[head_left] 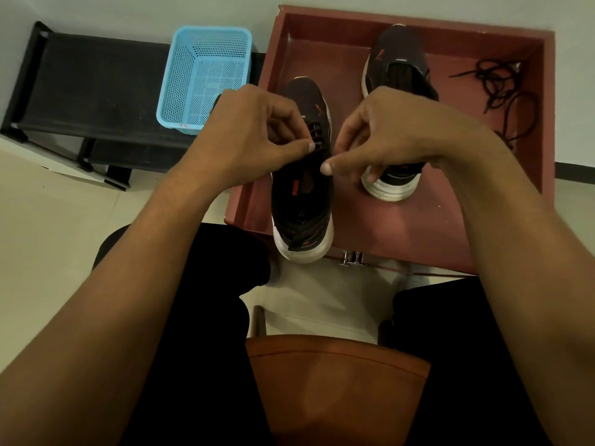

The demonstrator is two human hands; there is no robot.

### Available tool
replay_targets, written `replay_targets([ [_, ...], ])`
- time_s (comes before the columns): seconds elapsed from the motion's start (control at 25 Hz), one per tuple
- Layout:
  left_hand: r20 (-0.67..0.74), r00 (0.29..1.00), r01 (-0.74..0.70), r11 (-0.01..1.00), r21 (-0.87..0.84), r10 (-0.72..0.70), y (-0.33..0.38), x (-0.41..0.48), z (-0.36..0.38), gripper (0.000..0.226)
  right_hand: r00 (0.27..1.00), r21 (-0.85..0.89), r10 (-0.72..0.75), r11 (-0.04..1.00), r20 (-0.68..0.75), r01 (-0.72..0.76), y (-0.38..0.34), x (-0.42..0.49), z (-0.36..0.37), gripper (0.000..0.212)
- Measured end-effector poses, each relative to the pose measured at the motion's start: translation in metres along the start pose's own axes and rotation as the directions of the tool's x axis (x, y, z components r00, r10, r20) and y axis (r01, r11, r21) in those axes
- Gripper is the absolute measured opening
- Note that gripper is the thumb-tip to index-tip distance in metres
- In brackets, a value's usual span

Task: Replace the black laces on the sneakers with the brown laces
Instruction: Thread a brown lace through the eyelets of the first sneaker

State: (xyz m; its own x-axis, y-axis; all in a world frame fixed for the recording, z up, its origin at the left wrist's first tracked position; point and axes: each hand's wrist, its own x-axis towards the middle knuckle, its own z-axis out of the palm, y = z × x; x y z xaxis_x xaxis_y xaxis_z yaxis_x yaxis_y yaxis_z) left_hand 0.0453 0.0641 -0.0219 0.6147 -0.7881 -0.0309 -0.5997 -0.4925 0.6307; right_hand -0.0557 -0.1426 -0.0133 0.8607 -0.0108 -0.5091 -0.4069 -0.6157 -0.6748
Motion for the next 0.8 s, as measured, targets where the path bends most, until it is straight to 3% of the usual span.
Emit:
replay_targets([
  [0.08, 0.054, 0.999, -0.012, 0.998, 0.057, 0.009, -0.001, 0.000, 0.002, 0.008, 1.000, -0.032, 0.019, 0.999, 0.007, -0.019, -0.003, 0.001, 0.006, 0.018],
  [0.2, 0.096, 0.995, 0.007, 0.994, 0.109, -0.017, -0.002, 0.001, 0.010, 0.008, 0.999, 0.055, 0.038, 0.998, -0.035, -0.037, -0.005, 0.002, 0.011, 0.007],
  [0.4, 0.067, 0.994, 0.078, 0.988, 0.132, -0.088, -0.005, 0.001, 0.014, 0.007, 0.996, 0.043, 0.056, 0.998, -0.064, -0.053, -0.010, 0.002, 0.014, 0.014],
  [0.8, -0.026, 0.985, 0.173, 0.978, 0.121, -0.171, 0.000, 0.000, 0.021, 0.011, 0.992, 0.110, 0.095, 0.990, -0.087, -0.085, -0.008, 0.001, 0.017, 0.007],
])
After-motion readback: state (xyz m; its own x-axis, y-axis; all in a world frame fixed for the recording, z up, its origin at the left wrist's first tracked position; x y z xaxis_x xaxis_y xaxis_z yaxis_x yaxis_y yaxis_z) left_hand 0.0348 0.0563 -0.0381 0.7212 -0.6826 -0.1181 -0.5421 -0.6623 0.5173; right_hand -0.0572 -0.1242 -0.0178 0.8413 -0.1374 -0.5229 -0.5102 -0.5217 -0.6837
